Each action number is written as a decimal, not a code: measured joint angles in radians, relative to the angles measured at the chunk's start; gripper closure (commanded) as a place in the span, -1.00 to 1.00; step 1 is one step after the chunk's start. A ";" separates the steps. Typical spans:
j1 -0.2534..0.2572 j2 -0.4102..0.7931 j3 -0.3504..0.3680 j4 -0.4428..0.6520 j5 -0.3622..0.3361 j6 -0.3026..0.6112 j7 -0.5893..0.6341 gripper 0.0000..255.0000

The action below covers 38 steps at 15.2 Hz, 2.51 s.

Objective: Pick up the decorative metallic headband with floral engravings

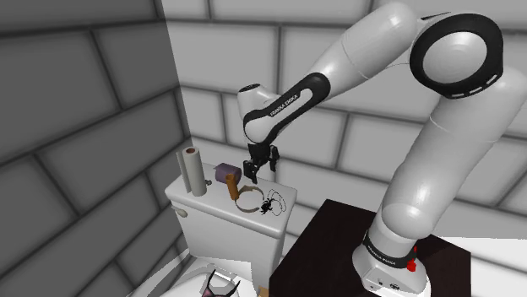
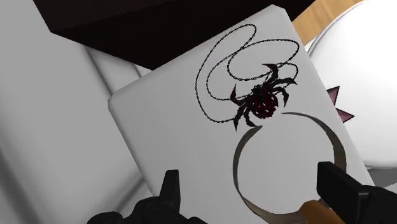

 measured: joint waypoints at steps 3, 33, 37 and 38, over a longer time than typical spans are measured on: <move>-0.005 0.120 -0.002 0.029 -0.038 0.078 0.026 -1.00; -0.005 0.179 -0.004 0.070 -0.057 0.092 0.041 1.00; -0.005 0.137 -0.002 0.081 -0.048 0.039 0.034 1.00; -0.006 0.128 -0.003 0.084 -0.046 0.027 0.030 1.00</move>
